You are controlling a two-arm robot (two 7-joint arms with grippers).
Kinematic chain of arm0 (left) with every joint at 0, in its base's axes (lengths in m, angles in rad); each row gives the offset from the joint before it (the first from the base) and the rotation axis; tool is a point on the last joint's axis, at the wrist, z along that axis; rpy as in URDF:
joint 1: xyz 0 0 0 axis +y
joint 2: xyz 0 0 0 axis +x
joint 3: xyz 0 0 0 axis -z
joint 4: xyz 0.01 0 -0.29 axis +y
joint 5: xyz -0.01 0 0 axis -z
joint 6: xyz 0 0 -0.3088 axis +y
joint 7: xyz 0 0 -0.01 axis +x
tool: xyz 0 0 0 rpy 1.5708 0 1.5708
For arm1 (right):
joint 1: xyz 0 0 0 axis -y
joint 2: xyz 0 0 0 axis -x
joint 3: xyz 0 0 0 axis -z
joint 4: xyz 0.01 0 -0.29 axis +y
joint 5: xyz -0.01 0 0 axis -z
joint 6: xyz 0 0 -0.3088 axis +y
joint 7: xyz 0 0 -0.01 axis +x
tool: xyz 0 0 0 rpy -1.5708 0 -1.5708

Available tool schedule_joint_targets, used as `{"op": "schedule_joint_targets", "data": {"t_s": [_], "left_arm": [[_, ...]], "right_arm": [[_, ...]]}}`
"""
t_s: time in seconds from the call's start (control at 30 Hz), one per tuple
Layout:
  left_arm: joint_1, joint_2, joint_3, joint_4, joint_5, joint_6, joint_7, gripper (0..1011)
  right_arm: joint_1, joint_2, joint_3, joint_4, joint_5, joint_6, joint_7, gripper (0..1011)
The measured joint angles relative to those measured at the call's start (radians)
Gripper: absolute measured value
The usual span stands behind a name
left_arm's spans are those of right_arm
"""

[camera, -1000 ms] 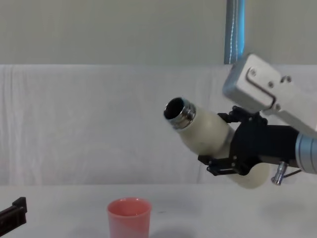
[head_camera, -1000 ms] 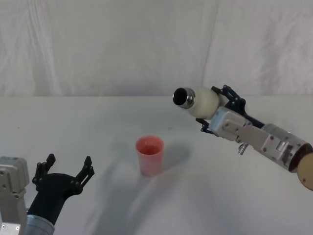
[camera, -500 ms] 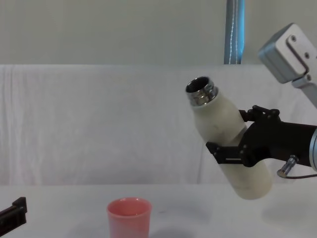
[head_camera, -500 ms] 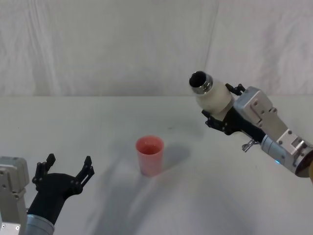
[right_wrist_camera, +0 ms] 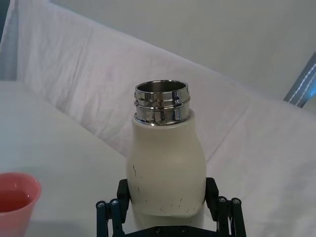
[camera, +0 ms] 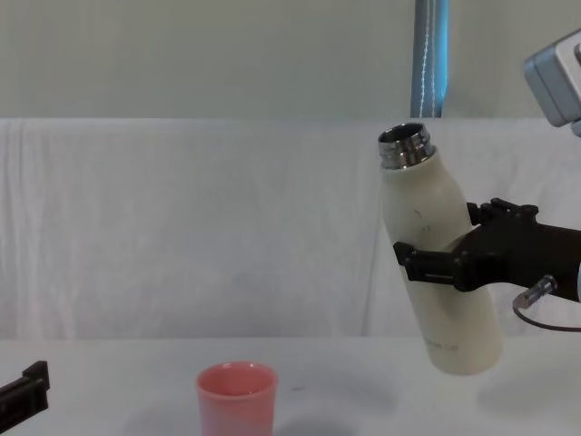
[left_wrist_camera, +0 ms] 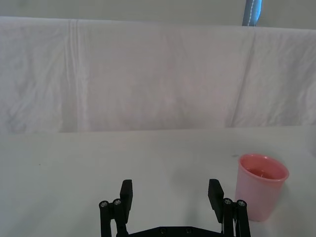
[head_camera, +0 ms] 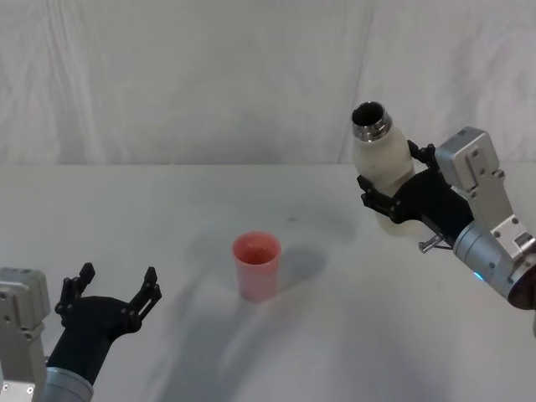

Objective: Grasp the thermos with one hand and pour water into the cup lid.

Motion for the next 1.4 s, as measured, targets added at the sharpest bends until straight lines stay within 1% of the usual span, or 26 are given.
{"op": "schedule_joint_targets", "data": {"t_s": [0.13, 0.53, 0.8, 1.03, 1.13, 1.4], "left_arm": [[0.0, 0.0, 0.0, 0.0, 0.0, 0.0, 0.0, 1001], [0.0, 0.0, 0.0, 0.0, 0.0, 0.0, 0.0, 1001], [0.0, 0.0, 0.0, 0.0, 0.0, 0.0, 0.0, 1001], [0.0, 0.0, 0.0, 0.0, 0.0, 0.0, 0.0, 1001], [0.0, 0.0, 0.0, 0.0, 0.0, 0.0, 0.0, 1001], [0.0, 0.0, 0.0, 0.0, 0.0, 0.0, 0.0, 1001]], "right_arm": [[-0.009, -0.008, 0.006, -0.006, 0.019, 0.016, -0.004, 952], [-0.057, -0.04, 0.025, -0.03, 0.086, 0.095, -0.026, 952], [-0.084, -0.085, 0.046, -0.037, 0.131, 0.134, -0.071, 952], [-0.096, -0.109, 0.056, -0.029, 0.152, 0.131, -0.091, 952], [-0.099, -0.122, 0.063, -0.014, 0.166, 0.106, -0.099, 952], [-0.094, -0.138, 0.07, 0.029, 0.185, 0.07, -0.103, 952]]}}
